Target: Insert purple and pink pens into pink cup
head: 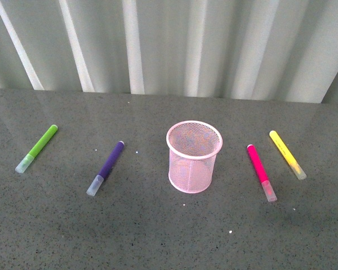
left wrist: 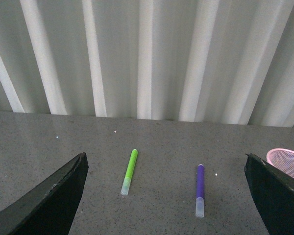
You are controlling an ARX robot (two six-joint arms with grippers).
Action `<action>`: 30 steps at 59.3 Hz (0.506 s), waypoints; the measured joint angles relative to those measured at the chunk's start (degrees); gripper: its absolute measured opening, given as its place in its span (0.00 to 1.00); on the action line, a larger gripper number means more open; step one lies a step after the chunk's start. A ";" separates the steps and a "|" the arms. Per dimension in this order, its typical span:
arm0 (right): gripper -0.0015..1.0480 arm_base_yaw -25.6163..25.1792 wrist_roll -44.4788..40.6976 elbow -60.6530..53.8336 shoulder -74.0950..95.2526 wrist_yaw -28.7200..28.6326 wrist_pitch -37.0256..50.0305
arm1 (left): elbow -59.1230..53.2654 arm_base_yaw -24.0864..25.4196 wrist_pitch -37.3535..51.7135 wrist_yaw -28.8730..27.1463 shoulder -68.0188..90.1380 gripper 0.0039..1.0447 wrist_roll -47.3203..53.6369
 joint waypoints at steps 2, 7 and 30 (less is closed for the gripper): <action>0.93 0.00 0.00 0.00 0.00 0.00 0.00 | 0.00 0.00 0.00 0.00 0.00 0.94 0.00; 0.93 0.00 0.00 0.00 0.00 -0.02 0.00 | 0.00 0.00 0.00 0.00 0.00 0.94 0.00; 0.93 0.00 0.00 0.00 0.00 -0.13 0.00 | 7.56 3.41 -16.92 4.85 12.85 0.94 -7.96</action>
